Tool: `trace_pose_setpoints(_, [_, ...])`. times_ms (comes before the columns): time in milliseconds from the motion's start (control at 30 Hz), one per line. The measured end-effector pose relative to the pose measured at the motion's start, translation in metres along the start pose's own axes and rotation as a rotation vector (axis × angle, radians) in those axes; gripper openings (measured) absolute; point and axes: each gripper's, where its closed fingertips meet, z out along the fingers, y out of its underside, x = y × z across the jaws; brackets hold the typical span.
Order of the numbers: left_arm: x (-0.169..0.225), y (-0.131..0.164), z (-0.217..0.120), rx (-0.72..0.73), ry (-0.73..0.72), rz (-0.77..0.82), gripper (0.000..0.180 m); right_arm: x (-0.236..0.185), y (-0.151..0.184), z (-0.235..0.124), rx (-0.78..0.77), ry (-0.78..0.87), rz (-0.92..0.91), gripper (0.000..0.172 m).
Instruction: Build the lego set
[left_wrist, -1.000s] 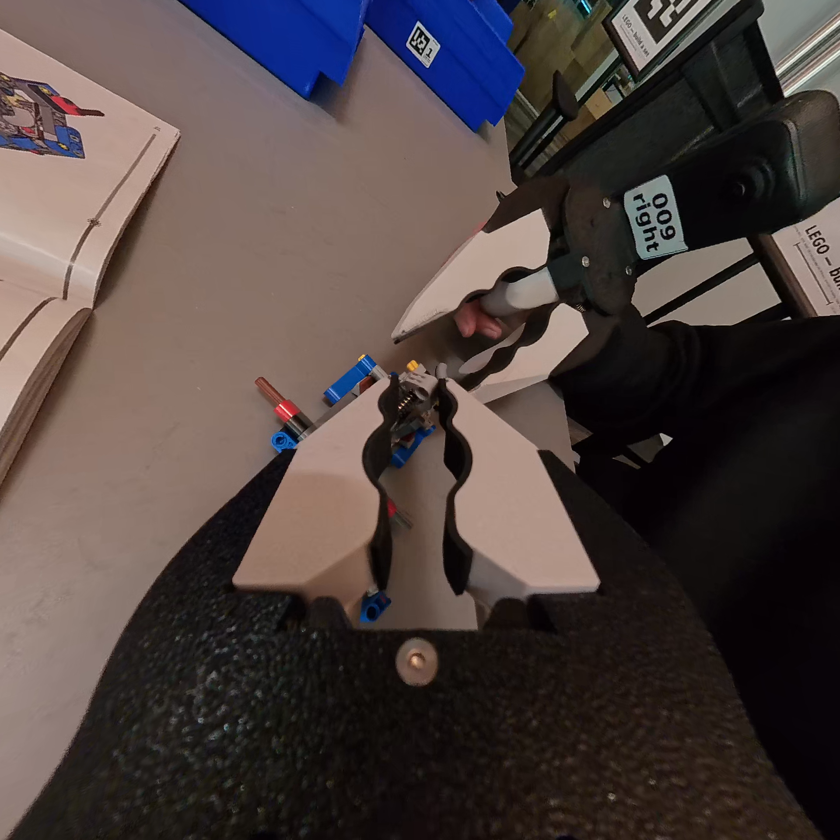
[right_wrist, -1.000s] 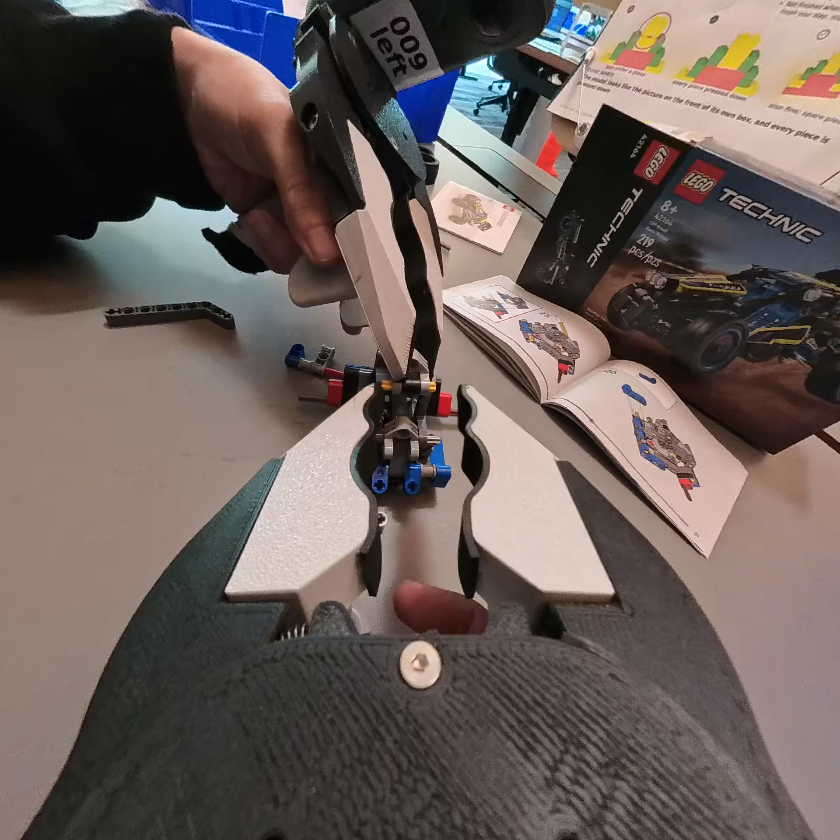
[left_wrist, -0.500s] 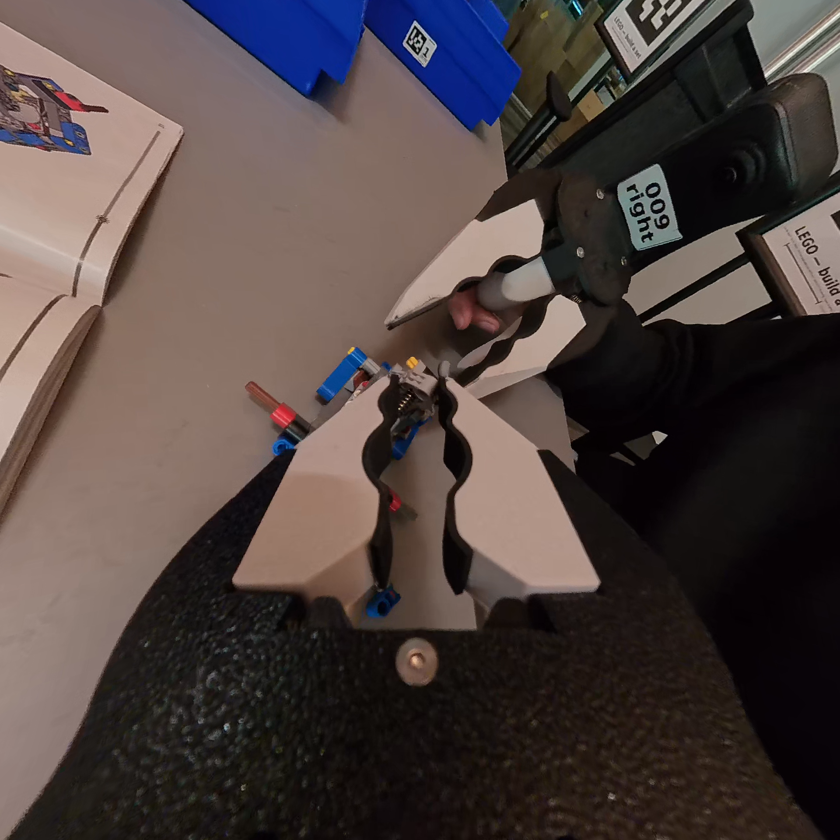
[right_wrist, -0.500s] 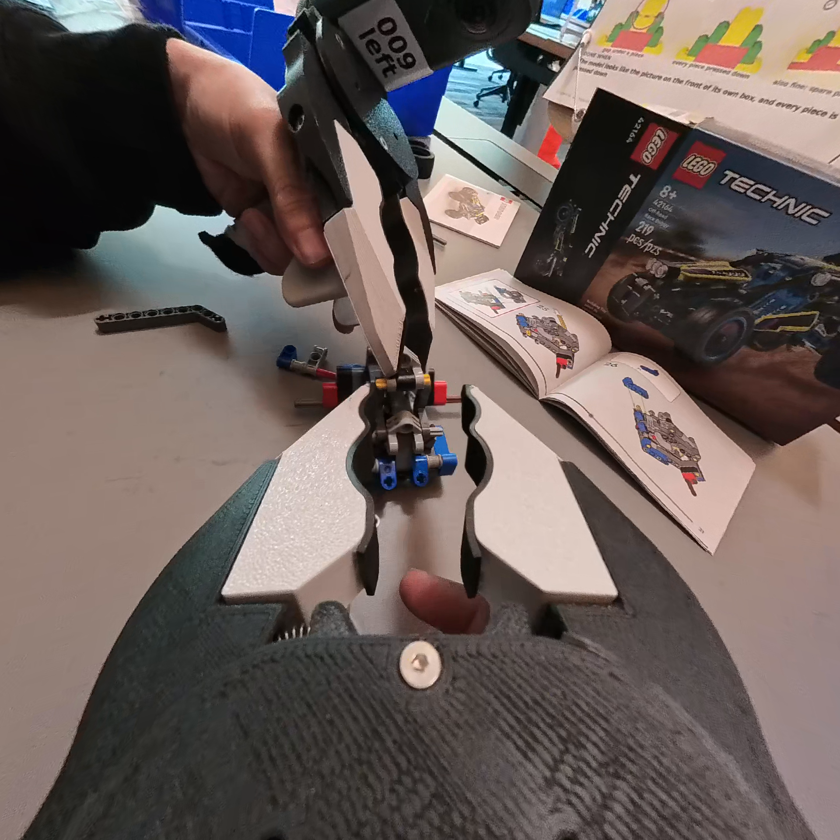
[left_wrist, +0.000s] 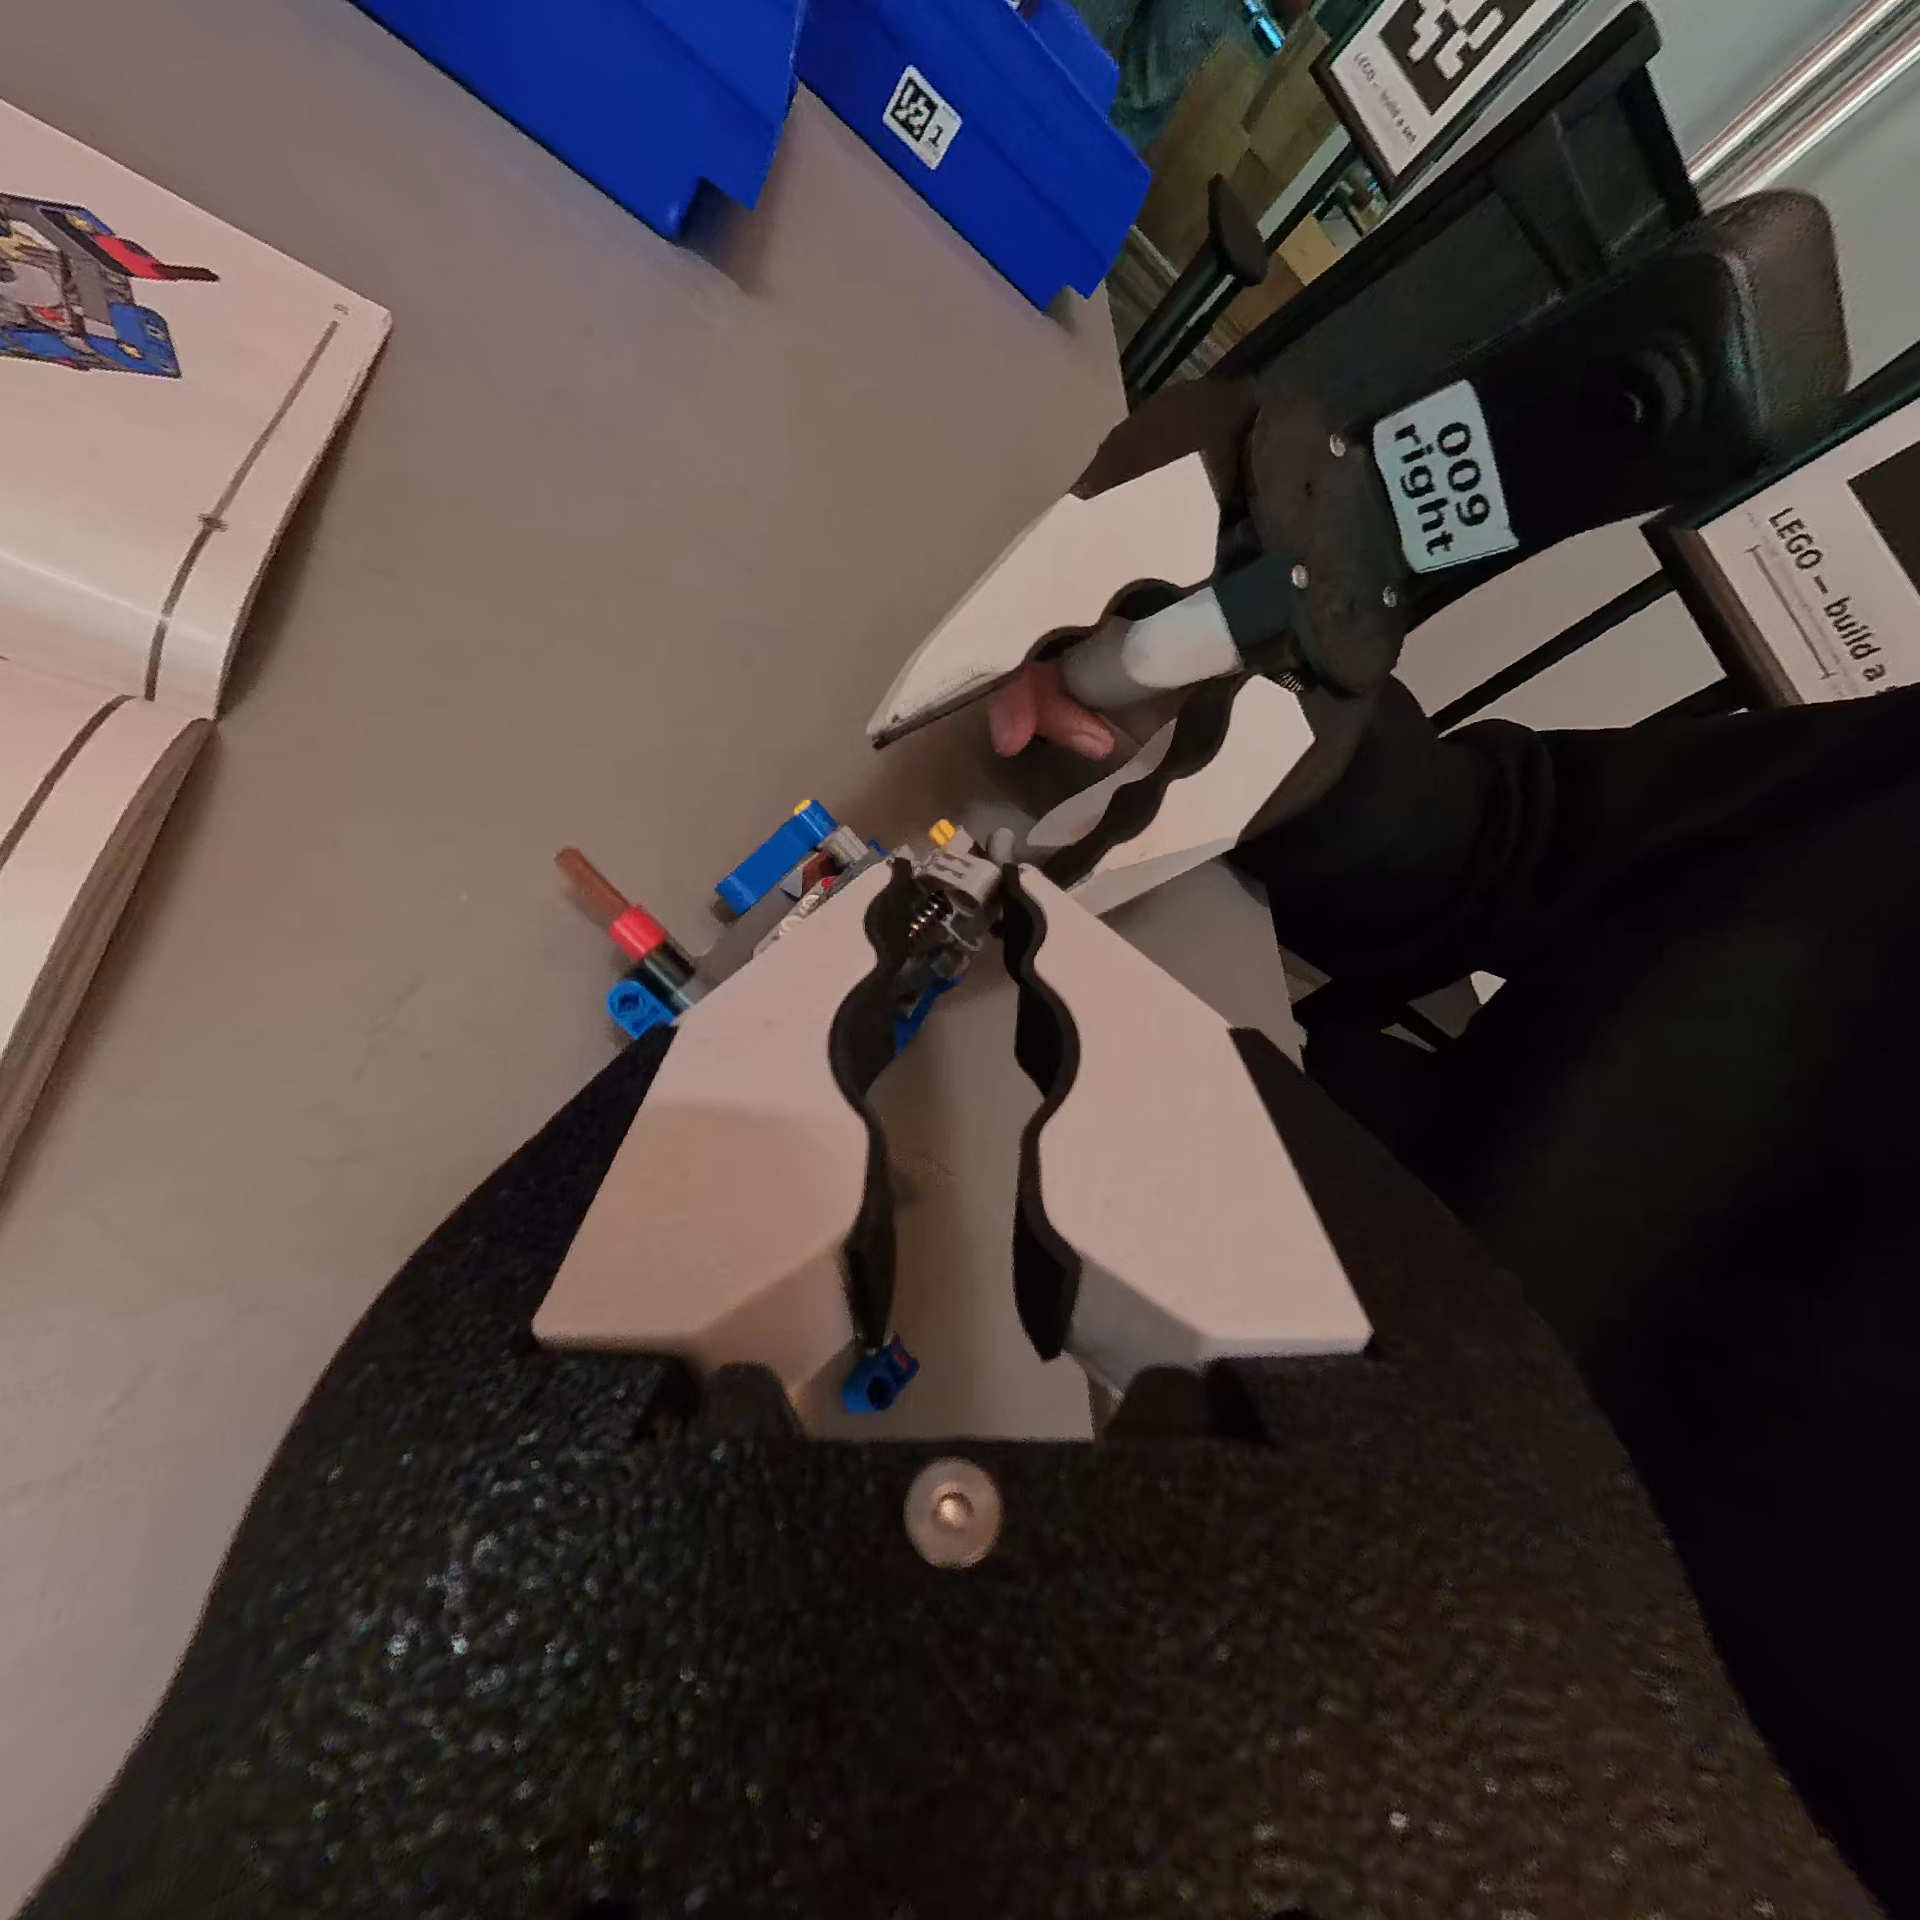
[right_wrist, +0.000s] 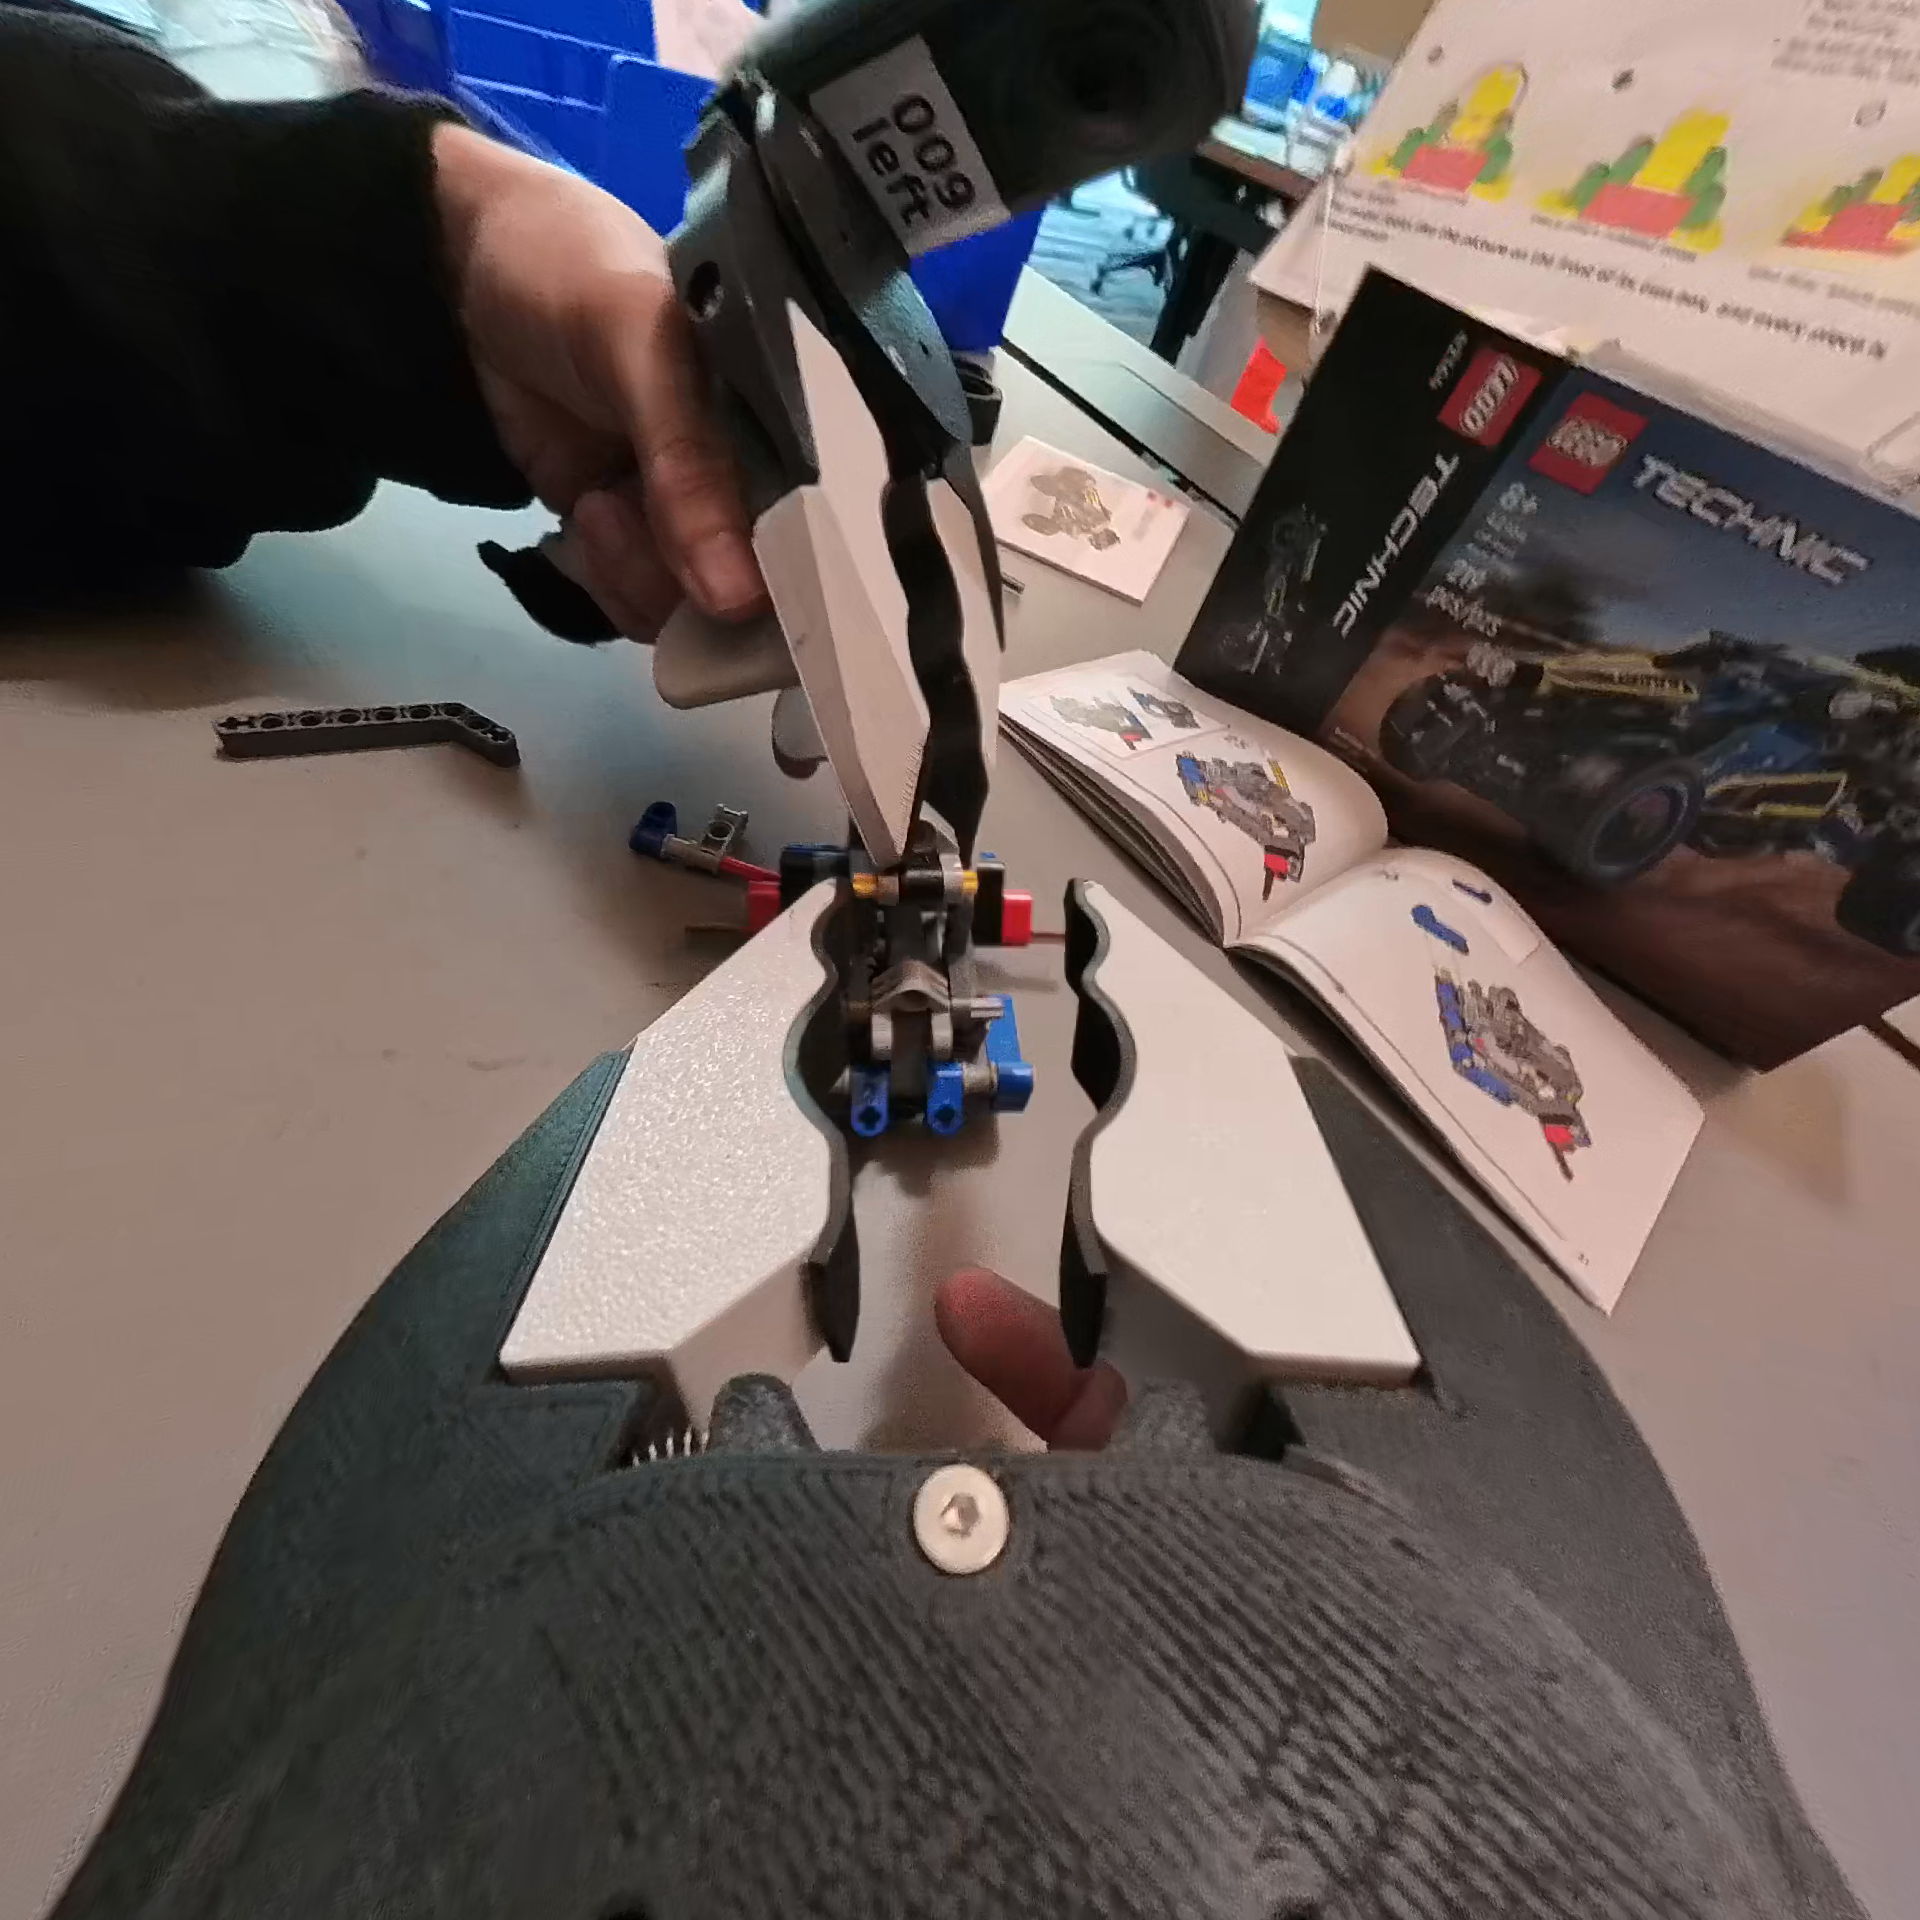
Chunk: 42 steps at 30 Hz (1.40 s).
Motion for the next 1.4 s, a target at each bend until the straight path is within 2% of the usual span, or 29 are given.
trace_pose_setpoints(167, [-0.0023,-0.0017,0.0005,0.024,-0.012,0.013,0.014,-0.0038,-0.0040,-0.0006,0.031,-0.008,-0.049,0.039])
trace_pose_setpoints(267, [-0.0001,-0.0030,-0.0010,0.026,-0.008,0.028,0.014,-0.0053,-0.0050,-0.0026,0.041,-0.033,-0.028,0.026])
trace_pose_setpoints(367, [-0.0007,-0.0030,-0.0010,0.024,-0.020,0.041,0.014,-0.0067,-0.0039,-0.0021,0.033,-0.051,-0.018,0.020])
trace_pose_setpoints(1400, [-0.0052,-0.0022,-0.0021,0.022,-0.046,0.049,0.014,-0.0059,-0.0004,0.0015,-0.003,-0.018,-0.022,0.017])
